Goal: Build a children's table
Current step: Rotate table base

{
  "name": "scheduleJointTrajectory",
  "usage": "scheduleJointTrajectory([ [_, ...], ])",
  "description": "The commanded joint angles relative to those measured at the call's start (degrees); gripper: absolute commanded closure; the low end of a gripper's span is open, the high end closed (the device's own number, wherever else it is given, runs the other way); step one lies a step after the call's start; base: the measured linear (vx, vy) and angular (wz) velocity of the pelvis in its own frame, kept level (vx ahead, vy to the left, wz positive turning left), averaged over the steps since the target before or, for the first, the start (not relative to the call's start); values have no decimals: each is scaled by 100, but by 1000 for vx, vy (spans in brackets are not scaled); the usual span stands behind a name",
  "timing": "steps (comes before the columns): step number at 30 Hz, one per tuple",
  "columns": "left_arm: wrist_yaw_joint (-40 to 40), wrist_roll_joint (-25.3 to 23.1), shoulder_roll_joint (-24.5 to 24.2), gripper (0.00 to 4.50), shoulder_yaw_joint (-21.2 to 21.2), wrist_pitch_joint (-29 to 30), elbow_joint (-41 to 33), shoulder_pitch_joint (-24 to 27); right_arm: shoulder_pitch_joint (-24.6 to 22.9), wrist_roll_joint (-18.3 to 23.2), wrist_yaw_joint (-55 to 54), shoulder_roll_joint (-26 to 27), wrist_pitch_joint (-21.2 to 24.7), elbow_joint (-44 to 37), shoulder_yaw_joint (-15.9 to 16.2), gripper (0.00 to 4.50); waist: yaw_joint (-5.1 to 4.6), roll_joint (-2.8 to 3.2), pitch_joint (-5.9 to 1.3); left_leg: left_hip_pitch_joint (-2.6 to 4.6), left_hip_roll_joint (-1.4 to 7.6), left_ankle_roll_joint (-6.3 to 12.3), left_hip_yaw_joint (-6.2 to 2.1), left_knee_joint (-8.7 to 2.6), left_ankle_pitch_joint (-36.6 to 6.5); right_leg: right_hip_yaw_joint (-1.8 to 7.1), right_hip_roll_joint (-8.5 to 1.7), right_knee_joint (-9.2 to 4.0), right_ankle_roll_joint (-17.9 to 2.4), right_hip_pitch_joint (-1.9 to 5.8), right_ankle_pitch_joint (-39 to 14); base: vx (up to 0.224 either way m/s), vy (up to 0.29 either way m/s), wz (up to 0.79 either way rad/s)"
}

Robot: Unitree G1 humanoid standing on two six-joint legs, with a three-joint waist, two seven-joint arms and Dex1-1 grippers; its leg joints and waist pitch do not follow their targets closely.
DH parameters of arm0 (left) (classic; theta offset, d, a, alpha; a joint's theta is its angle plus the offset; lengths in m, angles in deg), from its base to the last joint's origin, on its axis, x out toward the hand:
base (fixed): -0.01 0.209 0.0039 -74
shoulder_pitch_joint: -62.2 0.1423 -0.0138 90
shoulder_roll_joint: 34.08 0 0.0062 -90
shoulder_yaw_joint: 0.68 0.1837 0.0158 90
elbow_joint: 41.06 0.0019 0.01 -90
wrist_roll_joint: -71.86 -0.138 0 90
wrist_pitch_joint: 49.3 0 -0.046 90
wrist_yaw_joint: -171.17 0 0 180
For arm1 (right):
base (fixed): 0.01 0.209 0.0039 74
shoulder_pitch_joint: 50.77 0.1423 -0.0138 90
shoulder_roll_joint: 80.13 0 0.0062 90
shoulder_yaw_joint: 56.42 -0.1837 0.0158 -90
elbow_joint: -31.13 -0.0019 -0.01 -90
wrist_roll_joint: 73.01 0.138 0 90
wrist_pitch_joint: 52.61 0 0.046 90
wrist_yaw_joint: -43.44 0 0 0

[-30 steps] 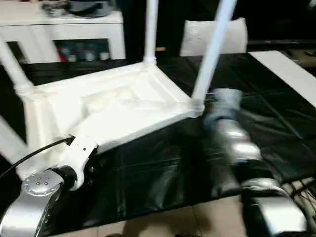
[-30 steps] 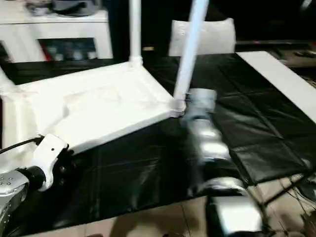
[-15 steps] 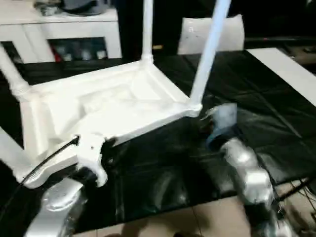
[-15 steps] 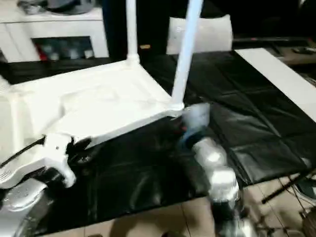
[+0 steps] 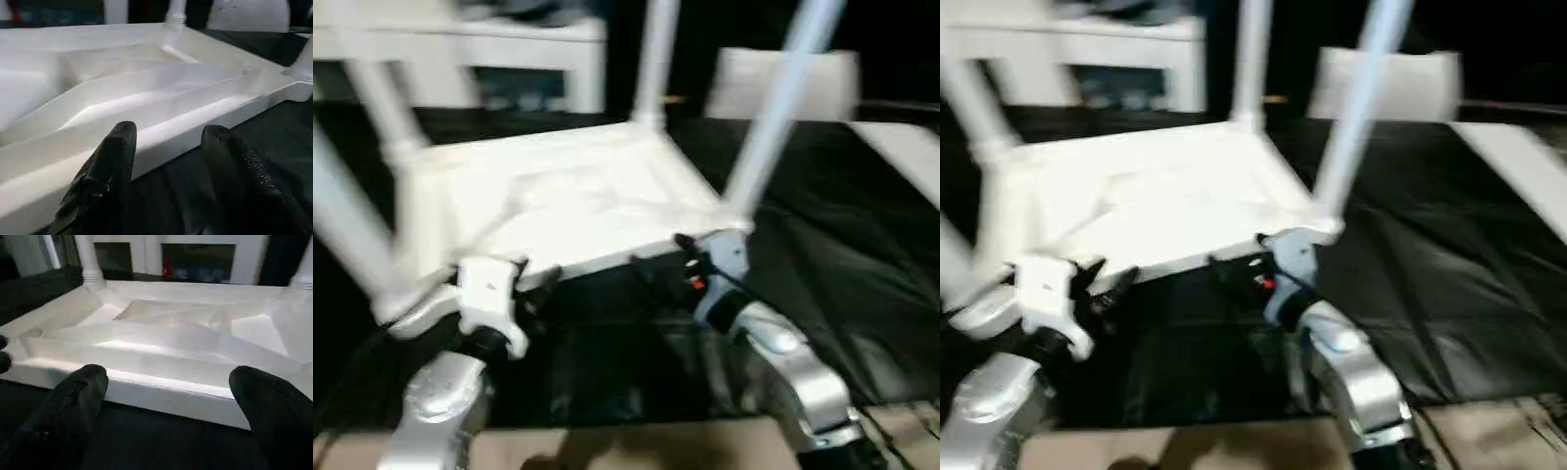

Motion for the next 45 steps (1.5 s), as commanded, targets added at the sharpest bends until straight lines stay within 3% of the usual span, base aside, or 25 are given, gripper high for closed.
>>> scheduleJointTrajectory([
  [1,1,-23,-35,177,-51,-95,-133,61,-46,221,127,81,106,-174,-40,0,97,64,-213,-25,371,418,-13,-494,90,701,-797,-708,-1055,442,-2436,7,82,10],
  [2,95,92,-33,177,-64,-155,-226,204,-89,54,124,-40,288,-192,73,0,-35,162,-258,263,388,637,97,-734,383,424,31,-269,-1085,135,-1377,-1,125,3],
  [3,126,120,-43,177,-61,-168,-246,240,-98,-4,121,-73,295,-184,105,0,-153,206,-267,329,478,691,32,-797,258,443,193,-118,-965,83,-1067,-7,131,8],
  [4,240,221,-80,177,-56,-197,-311,362,-122,-113,144,-149,293,-163,183,0,-156,269,-265,366,545,420,34,-811,-187,578,197,-113,-815,34,-715,-7,131,8],
  [5,306,276,-111,177,-57,-208,-360,471,-152,-173,71,-135,237,-146,178,0,-185,150,-207,328,524,-101,108,-896,-1096,745,131,-224,-738,53,-691,-9,97,9],
  [6,353,314,-135,177,-60,-212,-397,558,-174,-225,-8,-113,193,-129,168,0,-194,151,-168,316,417,-582,156,-955,-1961,873,79,-298,-661,59,-1022,-12,60,6],
  [7,368,331,-165,177,-70,-174,-444,665,-178,-169,18,-119,233,-158,173,0,-197,154,-151,318,369,-703,173,-958,-2297,918,61,-334,-589,45,-1293,-12,60,6],
  [8,387,356,-189,177,-89,-161,-492,777,-178,-118,113,-150,228,-191,210,0,-233,103,-136,297,316,-764,165,-976,-2739,959,33,-390,-414,67,-1808,0,0,0],
  [9,399,369,-220,177,-127,-175,-534,905,-197,32,166,-110,296,-245,182,0,-257,59,-135,291,291,-729,156,-976,-2934,986,6,-453,-246,61,-2238,0,0,0],
  [11,406,399,-250,177,-185,-197,-583,1057,-221,172,211,-67,414,-318,138,0,-309,19,-126,302,266,-605,166,-950,-2989,1042,-18,-523,-126,2,-2701,0,0,0],
  [14,321,470,-211,177,-444,-231,-701,1361,-251,289,740,-290,411,-451,327,0,-398,-7,-122,258,248,-512,150,-925,-2933,1024,-61,-621,76,10,-3422,0,0,0],
  [17,85,446,-130,177,-774,-433,-728,1578,-301,393,1115,-408,282,-585,427,0,-419,-15,-123,245,241,-412,161,-893,-2750,1036,-63,-667,130,-37,-3622,0,0,0],
  [19,-142,316,-53,177,-982,-625,-684,1628,-306,420,1259,-512,283,-676,495,0,-412,-17,-129,236,245,-386,170,-891,-2634,1039,-43,-659,102,-46,-3490,0,0,0],
  [21,-410,191,28,177,-1192,-799,-633,1719,-306,624,1460,-655,647,-822,532,0,-398,-6,-146,199,268,-343,173,-919,-2464,1051,6,-588,3,-10,-2915,0,0,0],
  [25,-608,163,130,177,-1361,-848,-519,1810,-284,597,1898,-953,561,-881,650,0,-360,22,-151,214,288,-344,201,-918,-2397,1075,20,-554,-154,-31,-2515,0,0,0],
  [30,-693,10,-4,177,-1558,-1257,-238,1671,-237,646,2095,-1052,575,-858,600,0,-337,6,-195,174,294,-285,200,-922,-2061,1085,21,-487,-281,23,-1894,0,0,0],
  [36,-225,360,-426,177,-1757,-1478,310,908,-94,526,1866,-929,448,-616,523,0,-310,39,-259,211,277,-263,258,-873,-1337,1090,54,-353,-624,46,-644,0,0,0],
  [39,-212,336,-627,169,-1818,-1463,610,565,-71,434,1774,-858,409,-559,491,0,-296,64,-247,218,274,-307,260,-894,-1413,1085,52,-337,-690,66,-708,0,0,0],
  [41,-288,281,-718,141,-1884,-1432,777,378,-66,423,1741,-816,408,-547,481,0,-302,62,-240,224,278,-353,259,-903,-1565,1091,38,-347,-668,73,-909,0,0,0],
  [42,-296,290,-747,141,-1914,-1433,836,313,-64,415,1719,-799,408,-543,484,0,-294,122,-241,223,280,-380,246,-910,-1588,1092,29,-338,-677,80,-921,0,0,0],
  [44,-223,371,-858,121,-1972,-1442,1002,153,-74,382,1627,-752,406,-534,501,0,-313,89,-236,223,278,-384,253,-909,-1699,1094,27,-363,-665,75,-1079,0,0,0],
  [45,-194,418,-881,106,-1995,-1451,1046,108,-77,372,1605,-743,400,-532,512,0,-318,108,-236,233,270,-401,255,-908,-1742,1091,34,-382,-644,61,-1180,0,0,0],
])
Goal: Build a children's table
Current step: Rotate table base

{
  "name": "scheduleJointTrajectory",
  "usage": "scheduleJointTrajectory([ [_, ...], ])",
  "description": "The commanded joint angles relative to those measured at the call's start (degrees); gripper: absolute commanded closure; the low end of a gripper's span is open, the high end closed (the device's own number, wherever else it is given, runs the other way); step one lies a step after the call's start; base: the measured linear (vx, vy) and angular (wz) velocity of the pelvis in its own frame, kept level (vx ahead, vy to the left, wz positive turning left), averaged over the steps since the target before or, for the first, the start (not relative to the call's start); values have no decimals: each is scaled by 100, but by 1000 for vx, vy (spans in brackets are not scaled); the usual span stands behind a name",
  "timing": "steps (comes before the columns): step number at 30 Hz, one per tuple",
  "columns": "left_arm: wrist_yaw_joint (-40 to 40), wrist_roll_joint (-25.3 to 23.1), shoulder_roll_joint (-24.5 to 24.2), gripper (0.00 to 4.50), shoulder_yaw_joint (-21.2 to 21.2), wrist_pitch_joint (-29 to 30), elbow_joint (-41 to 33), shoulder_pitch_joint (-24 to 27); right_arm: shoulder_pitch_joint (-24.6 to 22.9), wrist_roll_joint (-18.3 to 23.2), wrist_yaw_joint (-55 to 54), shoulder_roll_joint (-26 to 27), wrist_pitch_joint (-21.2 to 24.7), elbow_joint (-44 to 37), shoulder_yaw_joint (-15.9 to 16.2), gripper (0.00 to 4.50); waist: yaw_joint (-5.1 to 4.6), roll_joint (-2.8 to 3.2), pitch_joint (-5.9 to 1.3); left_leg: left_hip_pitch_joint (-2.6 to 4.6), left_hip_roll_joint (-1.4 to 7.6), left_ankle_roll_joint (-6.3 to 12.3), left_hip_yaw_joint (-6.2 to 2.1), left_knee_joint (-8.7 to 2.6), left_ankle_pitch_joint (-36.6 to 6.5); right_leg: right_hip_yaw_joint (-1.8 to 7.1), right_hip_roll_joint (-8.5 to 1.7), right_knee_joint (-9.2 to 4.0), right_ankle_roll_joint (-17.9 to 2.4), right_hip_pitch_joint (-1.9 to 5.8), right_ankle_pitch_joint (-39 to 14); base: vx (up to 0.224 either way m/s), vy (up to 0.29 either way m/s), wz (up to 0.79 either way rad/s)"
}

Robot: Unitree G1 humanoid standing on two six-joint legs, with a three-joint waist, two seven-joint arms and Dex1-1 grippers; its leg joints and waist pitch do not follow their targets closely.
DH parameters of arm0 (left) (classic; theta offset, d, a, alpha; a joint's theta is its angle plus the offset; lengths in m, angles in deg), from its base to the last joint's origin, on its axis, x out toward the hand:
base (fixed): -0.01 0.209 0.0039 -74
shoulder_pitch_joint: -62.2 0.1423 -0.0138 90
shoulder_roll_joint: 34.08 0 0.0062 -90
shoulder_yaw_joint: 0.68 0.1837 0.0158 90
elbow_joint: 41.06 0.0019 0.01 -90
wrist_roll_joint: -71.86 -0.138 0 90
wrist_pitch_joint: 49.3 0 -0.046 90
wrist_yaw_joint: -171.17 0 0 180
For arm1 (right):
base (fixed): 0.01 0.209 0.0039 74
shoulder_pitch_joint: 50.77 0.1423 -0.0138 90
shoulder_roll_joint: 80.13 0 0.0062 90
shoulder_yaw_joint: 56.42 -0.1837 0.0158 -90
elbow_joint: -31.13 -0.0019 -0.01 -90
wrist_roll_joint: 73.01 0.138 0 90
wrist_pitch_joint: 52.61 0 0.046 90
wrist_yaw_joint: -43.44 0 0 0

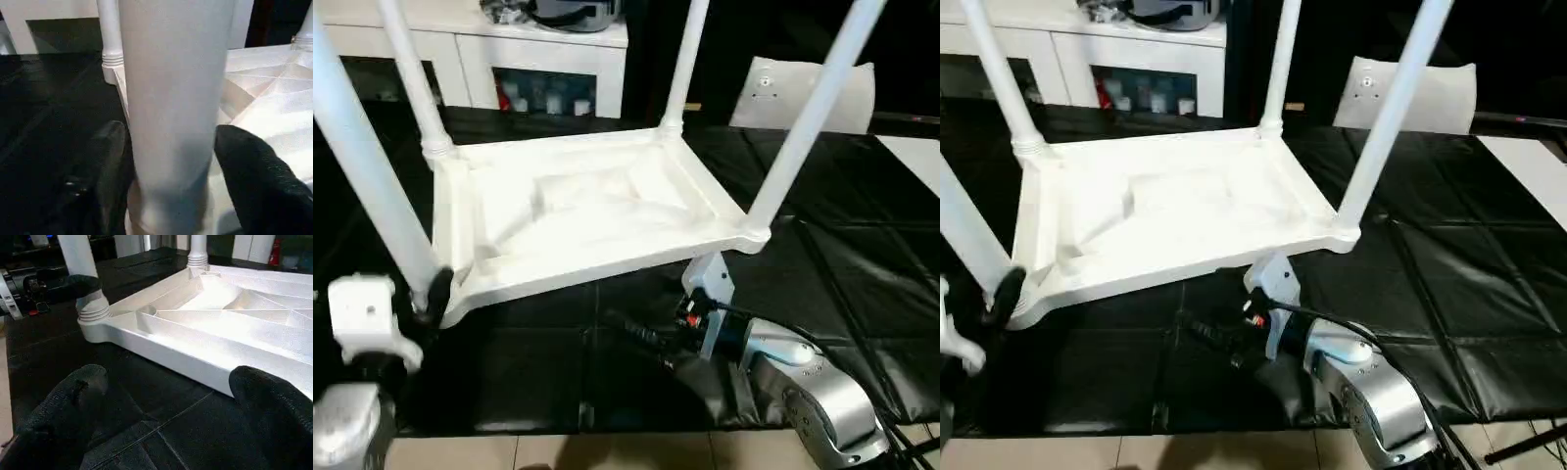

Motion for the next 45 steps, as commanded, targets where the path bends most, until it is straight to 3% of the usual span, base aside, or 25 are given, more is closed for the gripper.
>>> scheduleJointTrajectory([
  [1,101,108,-81,97,-69,11,119,-112,-3,-66,-99,10,-47,44,-65,0,-1,158,-213,7,254,-238,-78,-610,-1786,273,-275,-381,-800,156,-1240,0,0,0],
  [5,675,485,-321,82,9,43,379,-371,50,-100,-81,50,-84,137,-19,0,7,153,-211,17,265,-258,-77,-617,-1845,285,-286,-378,-842,139,-1410,0,0,0],
  [6,819,561,-373,65,30,31,413,-413,76,-122,-111,60,-63,202,-37,0,4,108,-210,11,269,-253,-72,-622,-1833,285,-290,-376,-840,140,-1459,0,0,0],
  [7,829,568,-376,65,30,30,414,-416,78,-123,-116,61,-60,207,-39,0,2,130,-211,11,267,-263,-72,-621,-1820,287,-288,-367,-852,138,-1452,0,0,0],
  [8,1048,749,-440,65,36,95,433,-464,142,-213,-216,69,-23,317,-55,0,-14,76,-206,10,268,-265,-55,-616,-1803,289,-280,-382,-850,134,-1467,0,0,0],
  [11,1510,975,-620,30,115,178,428,-467,290,-388,-570,169,134,561,-123,0,0,82,-199,32,261,-310,-49,-628,-1825,295,-274,-374,-862,101,-1629,0,0,0],
  [13,1861,1202,-725,30,188,328,337,-425,415,-560,-866,254,192,783,-164,0,-4,77,-205,47,265,-346,-47,-624,-1828,296,-277,-363,-864,87,-1651,0,0,0],
  [19,2871,2054,-1086,30,586,923,-315,-37,729,-989,-1433,405,345,1556,-155,0,33,101,-206,60,270,-477,-22,-644,-1876,301,-256,-330,-900,77,-1456,0,0,0],
  [23,3236,2452,-1266,30,1032,1380,-888,220,996,-1310,-1856,473,429,2245,-166,0,22,56,-201,41,255,-493,5,-643,-1776,304,-251,-322,-892,99,-1451,0,0,0],
  [24,3282,2544,-1270,30,1210,1501,-1047,242,1092,-1378,-1916,493,376,2471,-168,0,15,24,-198,46,254,-463,16,-640,-1769,310,-254,-336,-850,96,-1573,0,0,0],
  [29,3287,2782,-1237,30,1601,1827,-1384,110,1319,-1420,-1850,600,215,2828,-98,0,-51,13,-194,31,250,-461,9,-649,-1834,320,-258,-361,-707,108,-1923,0,0,0],
  [32,3264,2922,-1187,30,1825,2024,-1566,-25,1449,-1444,-1798,706,90,3003,-57,0,-109,-42,-200,10,254,-446,16,-635,-1715,319,-251,-361,-715,120,-1847,0,0,0],
  [34,3218,3038,-1126,30,1959,2162,-1655,-120,1532,-1471,-1793,774,14,3119,-31,0,-122,-20,-209,21,257,-458,18,-627,-1664,318,-243,-342,-770,110,-1743,0,0,0],
  [37,3177,3128,-1075,30,2210,2343,-1758,-273,1708,-1539,-1766,920,-126,3385,6,0,-167,-54,-208,-11,256,-474,27,-629,-1591,318,-236,-326,-848,134,-1612,0,0,0],
  [38,3140,3131,-1034,30,2264,2380,-1760,-325,1751,-1563,-1751,951,-172,3443,20,0,-175,-39,-215,-5,259,-487,25,-620,-1570,323,-228,-327,-835,133,-1624,0,0,0],
  [43,3144,3167,-865,30,2476,2543,-1689,-594,1912,-1625,-1701,1070,-309,3659,52,0,-199,-85,-223,-12,253,-488,44,-593,-1502,352,-203,-318,-835,127,-1603,0,0,0],
  [45,3168,3168,-847,30,2561,2605,-1631,-743,1962,-1662,-1670,1123,-367,3742,56,0,-199,-70,-222,-25,236,-473,53,-581,-1485,366,-188,-311,-816,115,-1663,0,0,0],
])
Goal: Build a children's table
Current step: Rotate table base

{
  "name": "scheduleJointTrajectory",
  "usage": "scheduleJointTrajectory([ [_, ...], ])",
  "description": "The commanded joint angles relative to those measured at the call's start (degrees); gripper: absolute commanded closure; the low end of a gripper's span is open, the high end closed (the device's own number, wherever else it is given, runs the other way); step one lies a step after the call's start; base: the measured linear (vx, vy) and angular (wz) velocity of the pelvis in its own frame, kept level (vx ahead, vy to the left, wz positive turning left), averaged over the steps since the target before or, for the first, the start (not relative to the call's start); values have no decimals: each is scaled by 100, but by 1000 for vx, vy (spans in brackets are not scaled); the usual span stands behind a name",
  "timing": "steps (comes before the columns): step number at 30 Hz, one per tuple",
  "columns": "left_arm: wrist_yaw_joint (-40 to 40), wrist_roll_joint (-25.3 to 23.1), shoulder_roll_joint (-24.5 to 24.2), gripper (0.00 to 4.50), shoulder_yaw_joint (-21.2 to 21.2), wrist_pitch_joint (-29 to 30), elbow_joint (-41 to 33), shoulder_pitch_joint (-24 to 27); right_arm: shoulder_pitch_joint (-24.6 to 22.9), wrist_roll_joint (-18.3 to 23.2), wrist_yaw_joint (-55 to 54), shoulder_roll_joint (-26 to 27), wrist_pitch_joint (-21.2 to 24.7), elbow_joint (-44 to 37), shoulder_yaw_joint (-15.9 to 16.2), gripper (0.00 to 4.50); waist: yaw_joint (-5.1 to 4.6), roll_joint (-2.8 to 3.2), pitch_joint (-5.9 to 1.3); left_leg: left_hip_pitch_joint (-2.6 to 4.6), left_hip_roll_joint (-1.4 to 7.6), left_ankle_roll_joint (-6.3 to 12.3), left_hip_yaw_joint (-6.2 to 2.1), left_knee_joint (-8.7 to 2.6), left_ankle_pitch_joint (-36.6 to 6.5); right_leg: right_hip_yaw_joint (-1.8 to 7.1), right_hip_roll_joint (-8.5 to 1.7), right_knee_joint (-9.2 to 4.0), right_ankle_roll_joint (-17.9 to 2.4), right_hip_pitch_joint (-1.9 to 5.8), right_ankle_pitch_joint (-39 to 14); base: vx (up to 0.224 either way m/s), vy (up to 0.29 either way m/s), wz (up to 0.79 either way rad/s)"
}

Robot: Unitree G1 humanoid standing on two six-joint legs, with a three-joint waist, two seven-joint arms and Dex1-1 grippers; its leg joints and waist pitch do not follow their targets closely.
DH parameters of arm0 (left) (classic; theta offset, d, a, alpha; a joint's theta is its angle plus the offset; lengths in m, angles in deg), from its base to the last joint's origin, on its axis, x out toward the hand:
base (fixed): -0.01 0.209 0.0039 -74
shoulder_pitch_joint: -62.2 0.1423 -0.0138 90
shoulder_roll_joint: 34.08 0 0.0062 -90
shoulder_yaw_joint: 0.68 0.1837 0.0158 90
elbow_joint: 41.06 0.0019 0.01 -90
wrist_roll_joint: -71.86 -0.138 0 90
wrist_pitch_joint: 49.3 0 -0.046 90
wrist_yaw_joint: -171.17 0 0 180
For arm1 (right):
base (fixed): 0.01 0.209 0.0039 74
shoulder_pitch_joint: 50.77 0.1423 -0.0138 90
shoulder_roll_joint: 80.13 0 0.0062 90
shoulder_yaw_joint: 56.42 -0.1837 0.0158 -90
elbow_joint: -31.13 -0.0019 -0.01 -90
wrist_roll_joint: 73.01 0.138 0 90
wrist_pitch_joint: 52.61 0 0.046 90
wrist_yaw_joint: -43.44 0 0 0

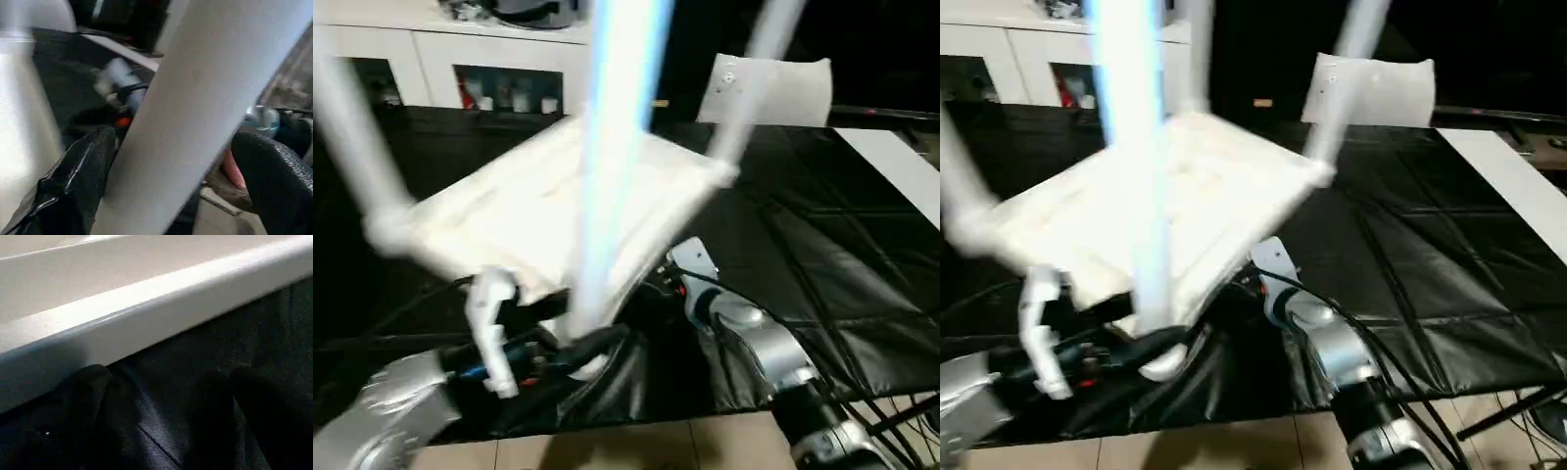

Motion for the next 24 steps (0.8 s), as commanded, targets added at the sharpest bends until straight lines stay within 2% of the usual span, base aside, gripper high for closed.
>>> scheduleJointTrajectory([
  [1,190,240,66,30,376,134,-251,-151,157,26,112,176,-254,10,148,0,52,149,-225,-39,140,-341,-20,-507,-1605,254,-338,-407,-725,214,-1805,0,0,0],
  [4,260,153,129,30,553,209,-83,-485,231,-14,132,288,-362,176,119,0,42,163,-228,-32,138,-344,-19,-498,-1689,251,-325,-426,-703,202,-1932,0,0,0],
  [5,292,90,187,30,647,205,26,-661,263,-32,115,327,-405,258,109,0,43,127,-229,-27,134,-317,-13,-490,-1652,254,-317,-421,-712,197,-1943,0,0,0],
  [7,295,69,216,30,678,199,68,-717,270,-37,108,338,-423,285,106,0,52,147,-230,-43,142,-326,-20,-496,-1543,255,-328,-405,-733,213,-1856,0,0,0],
  [8,319,21,262,30,755,166,129,-810,274,-40,114,345,-444,316,104,0,57,118,-242,-37,143,-323,-7,-481,-1435,255,-321,-398,-743,215,-1722,0,0,0],
  [9,303,-49,359,30,848,110,239,-940,284,-71,127,347,-497,360,111,0,68,121,-250,-28,145,-317,-6,-479,-1368,255,-320,-382,-763,218,-1617,0,0,0],
  [10,274,-159,446,30,937,21,368,-1068,295,-106,128,346,-548,402,112,0,76,144,-248,-24,145,-313,2,-479,-1310,256,-312,-370,-809,211,-1477,0,0,0],
  [11,178,-512,559,30,1078,-262,665,-1279,314,-173,70,340,-624,470,91,0,85,136,-246,-20,144,-307,6,-482,-1282,250,-305,-383,-819,218,-1417,0,0,0],
  [13,111,-636,591,30,1105,-350,807,-1366,320,-196,8,333,-670,500,46,0,100,140,-251,-15,140,-310,9,-477,-1257,254,-318,-382,-808,229,-1385,0,0,0],
  [15,19,-892,625,30,1078,-622,1119,-1536,307,-165,-166,295,-670,543,-156,0,102,136,-258,-35,131,-313,6,-479,-1229,253,-319,-376,-790,256,-1357,0,0,0],
  [16,-8,-932,611,30,995,-666,1244,-1598,285,-193,-374,229,-648,572,-286,0,118,155,-270,-26,130,-314,3,-469,-1146,257,-323,-362,-787,269,-1254,0,0,0],
  [19,19,-997,518,30,877,-750,1364,-1625,215,-108,-608,161,-666,583,-551,0,136,154,-278,-2,128,-312,22,-457,-1031,254,-316,-343,-847,262,-1076,0,0,0],
  [21,-40,-1147,461,30,749,-910,1528,-1634,101,35,-774,97,-684,495,-859,0,162,185,-273,3,130,-307,26,-460,-1030,251,-311,-341,-857,257,-1029,0,0,0],
  [22,-45,-1153,462,30,745,-917,1536,-1635,98,38,-776,95,-683,492,-867,0,170,182,-268,9,129,-301,36,-459,-1059,251,-306,-355,-840,252,-1058,0,0,0],
  [24,-282,-1472,517,30,677,-1285,1764,-1659,-93,160,-772,-35,-687,246,-1163,0,203,181,-252,16,131,-291,37,-467,-1261,252,-309,-395,-734,251,-1389,0,0,0],
])
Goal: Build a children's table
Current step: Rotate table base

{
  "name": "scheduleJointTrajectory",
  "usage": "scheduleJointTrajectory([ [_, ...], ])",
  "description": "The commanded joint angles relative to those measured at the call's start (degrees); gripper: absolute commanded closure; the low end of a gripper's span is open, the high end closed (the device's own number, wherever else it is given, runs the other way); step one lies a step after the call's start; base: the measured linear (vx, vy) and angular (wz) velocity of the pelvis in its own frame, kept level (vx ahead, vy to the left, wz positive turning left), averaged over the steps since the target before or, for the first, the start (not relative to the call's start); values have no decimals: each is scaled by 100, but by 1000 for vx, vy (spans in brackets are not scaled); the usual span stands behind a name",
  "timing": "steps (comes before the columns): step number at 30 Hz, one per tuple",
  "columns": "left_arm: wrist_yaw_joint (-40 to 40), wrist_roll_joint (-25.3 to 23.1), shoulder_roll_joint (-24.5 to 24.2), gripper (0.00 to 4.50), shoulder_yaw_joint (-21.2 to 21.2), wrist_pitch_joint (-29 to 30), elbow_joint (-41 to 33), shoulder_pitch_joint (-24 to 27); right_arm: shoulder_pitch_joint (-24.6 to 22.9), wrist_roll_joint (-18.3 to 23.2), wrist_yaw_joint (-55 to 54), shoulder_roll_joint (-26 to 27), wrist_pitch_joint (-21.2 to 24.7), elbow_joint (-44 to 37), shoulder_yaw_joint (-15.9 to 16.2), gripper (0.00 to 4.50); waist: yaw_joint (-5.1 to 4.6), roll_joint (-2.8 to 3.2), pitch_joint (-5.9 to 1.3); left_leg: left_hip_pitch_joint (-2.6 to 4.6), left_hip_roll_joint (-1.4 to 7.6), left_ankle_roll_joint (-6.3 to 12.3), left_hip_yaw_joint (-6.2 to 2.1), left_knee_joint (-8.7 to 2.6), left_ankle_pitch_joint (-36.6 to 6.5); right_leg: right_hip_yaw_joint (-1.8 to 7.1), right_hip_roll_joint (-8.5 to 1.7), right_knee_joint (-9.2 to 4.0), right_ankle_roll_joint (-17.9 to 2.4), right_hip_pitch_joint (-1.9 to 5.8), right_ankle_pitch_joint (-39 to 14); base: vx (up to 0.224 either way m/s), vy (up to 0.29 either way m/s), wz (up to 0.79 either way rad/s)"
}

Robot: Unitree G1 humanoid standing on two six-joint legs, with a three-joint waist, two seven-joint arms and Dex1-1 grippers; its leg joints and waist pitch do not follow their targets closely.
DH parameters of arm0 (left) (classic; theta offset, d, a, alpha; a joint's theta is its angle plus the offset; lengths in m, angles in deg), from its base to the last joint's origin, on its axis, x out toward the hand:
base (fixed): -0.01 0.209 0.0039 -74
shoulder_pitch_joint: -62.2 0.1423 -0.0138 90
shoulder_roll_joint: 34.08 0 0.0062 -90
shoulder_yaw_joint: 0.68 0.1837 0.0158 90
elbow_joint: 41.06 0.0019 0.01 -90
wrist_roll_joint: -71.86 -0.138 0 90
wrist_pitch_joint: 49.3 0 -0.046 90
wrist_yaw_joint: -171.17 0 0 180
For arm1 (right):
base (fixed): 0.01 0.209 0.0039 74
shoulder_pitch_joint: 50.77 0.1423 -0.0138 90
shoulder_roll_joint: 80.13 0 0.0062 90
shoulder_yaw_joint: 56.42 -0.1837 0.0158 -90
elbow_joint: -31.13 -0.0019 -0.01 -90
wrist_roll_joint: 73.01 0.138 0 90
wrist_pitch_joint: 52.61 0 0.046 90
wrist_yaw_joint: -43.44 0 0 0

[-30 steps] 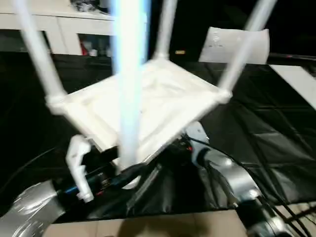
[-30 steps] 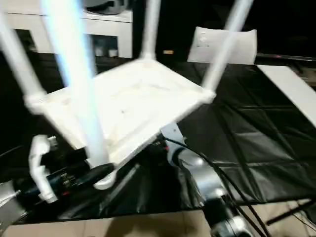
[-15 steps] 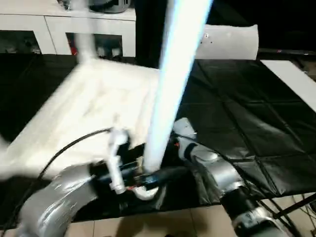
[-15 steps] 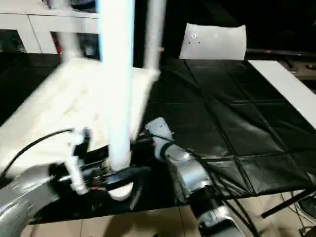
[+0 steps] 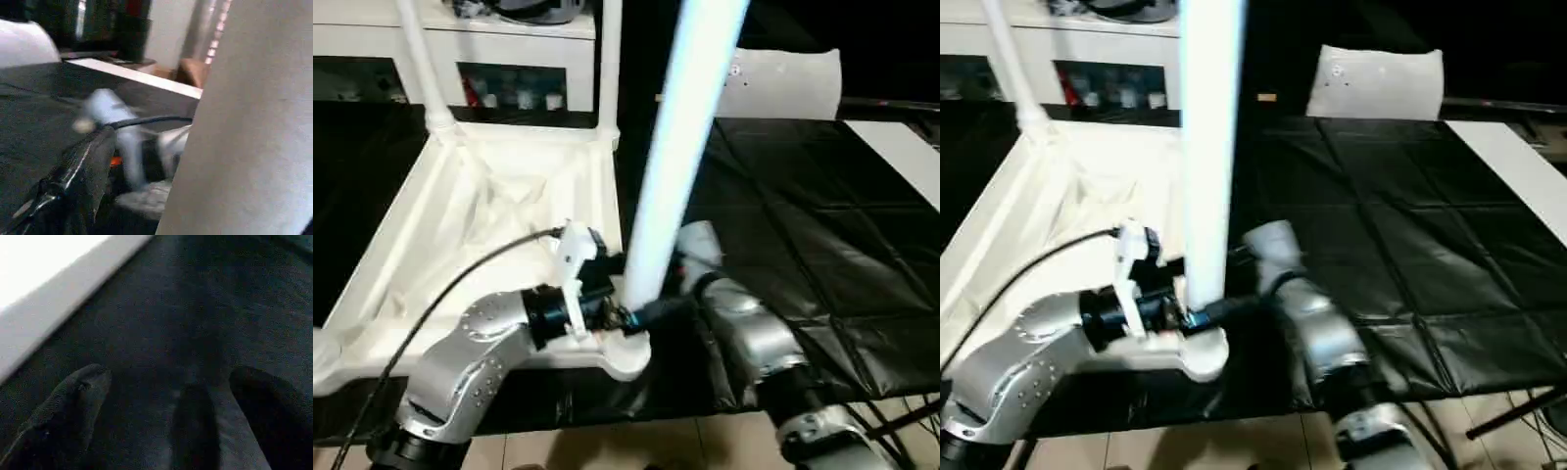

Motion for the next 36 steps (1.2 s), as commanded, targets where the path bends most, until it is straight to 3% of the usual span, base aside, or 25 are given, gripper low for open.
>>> scheduleJointTrajectory([
  [1,-257,-299,11,30,-166,-190,254,-11,-159,123,-16,-123,-21,-213,-253,0,18,130,-274,8,125,-270,-3,-464,-1326,247,-323,-426,-657,262,-1494,0,0,0],
  [4,-111,-167,-107,30,-132,-52,-13,186,-415,293,375,-273,-42,-748,-273,0,28,123,-276,3,130,-218,-14,-469,-1398,242,-329,-437,-613,259,-1704,0,0,0],
  [5,94,-62,-314,30,-80,103,-256,393,-588,460,741,-369,-25,-1147,-241,0,37,177,-278,-12,138,-210,-25,-469,-1371,246,-341,-424,-637,269,-1674,0,0,0],
  [6,153,-55,-382,30,-62,123,-302,443,-623,459,794,-404,-23,-1232,-221,0,25,151,-278,-32,144,-182,-24,-470,-1368,249,-342,-424,-642,283,-1636,0,0,0],
  [8,560,5,-853,30,-22,230,-514,763,-885,438,1289,-726,-382,-1787,-7,0,38,162,-273,-34,152,-58,-13,-461,-1231,253,-331,-407,-692,266,-1480,0,0,0],
  [9,657,-72,-990,30,-40,158,-481,812,-966,600,1476,-790,-210,-2000,-13,0,40,178,-262,-1,142,-6,3,-456,-1222,252,-302,-416,-743,237,-1454,0,0,0],
  [11,832,-218,-1227,30,-82,12,-330,855,-1083,774,1697,-904,-28,-2328,-18,0,37,209,-246,-6,152,-1,-2,-479,-1247,251,-305,-411,-818,238,-1500,0,0,0],
  [13,951,-424,-1394,46,-110,-221,-113,850,-1193,935,1885,-992,71,-2622,-28,0,62,214,-239,22,152,11,-1,-474,-1337,258,-306,-445,-775,225,-1607,0,0,0],
  [17,1329,-901,-1875,77,-45,-675,551,613,-1464,1153,2561,-1385,168,-3292,118,0,95,222,-239,24,154,-15,-18,-498,-1397,262,-323,-448,-701,228,-1749,0,0,0],
  [20,1734,-1194,-2229,103,185,-979,1117,247,-1661,1416,3161,-1819,548,-3780,318,0,153,225,-240,38,149,25,-30,-506,-1369,263,-324,-448,-697,246,-1686,0,0,0],
  [27,2469,-1510,-2319,159,487,-1334,1937,-426,-1832,1782,3907,-2271,814,-4281,492,0,190,234,-264,34,158,-7,-25,-483,-1243,265,-364,-420,-874,257,-1488,0,0,0],
  [36,2916,-1568,-2229,247,700,-1414,2359,-761,-1778,1781,4089,-2442,999,-4413,611,0,204,232,-277,17,166,-53,-25,-467,-1150,259,-394,-405,-983,279,-1451,0,0,0],
])
